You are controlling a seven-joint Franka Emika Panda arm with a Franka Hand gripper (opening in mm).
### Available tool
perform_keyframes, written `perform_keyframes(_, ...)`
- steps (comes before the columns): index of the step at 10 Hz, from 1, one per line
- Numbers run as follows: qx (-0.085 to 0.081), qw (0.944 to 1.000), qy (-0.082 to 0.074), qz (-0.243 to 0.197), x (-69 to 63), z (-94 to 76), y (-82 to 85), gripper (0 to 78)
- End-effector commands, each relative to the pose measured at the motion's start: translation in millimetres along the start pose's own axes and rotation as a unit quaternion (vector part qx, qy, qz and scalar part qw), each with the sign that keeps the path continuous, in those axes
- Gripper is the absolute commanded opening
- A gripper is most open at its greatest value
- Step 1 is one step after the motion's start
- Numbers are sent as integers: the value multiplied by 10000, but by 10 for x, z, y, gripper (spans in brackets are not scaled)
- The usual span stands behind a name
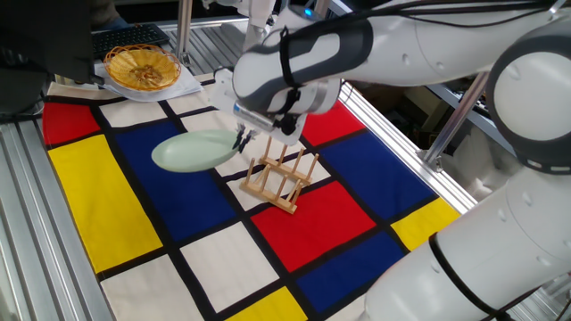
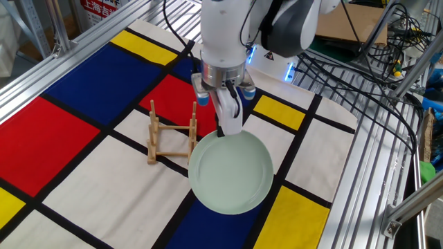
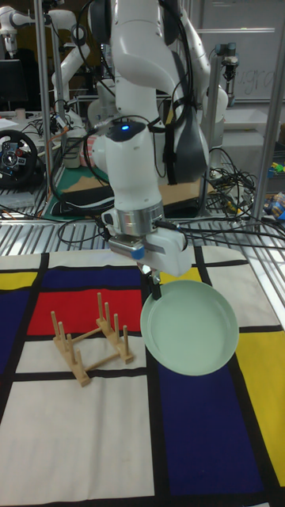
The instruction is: Take the dish off the dish rack
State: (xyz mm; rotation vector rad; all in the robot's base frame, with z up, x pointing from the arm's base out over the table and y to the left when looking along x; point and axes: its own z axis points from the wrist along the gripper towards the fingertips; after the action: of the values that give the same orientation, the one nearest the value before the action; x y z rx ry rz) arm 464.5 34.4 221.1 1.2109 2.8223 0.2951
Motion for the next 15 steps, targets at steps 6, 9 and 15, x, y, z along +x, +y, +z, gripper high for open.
perform_keyframes(6,-233,9995,-212,63,61,414,-102,11)
perform_keyframes(9,-386,9986,-354,103,141,617,-155,11)
perform_keyframes(15,-522,9975,-439,195,239,818,-268,11)
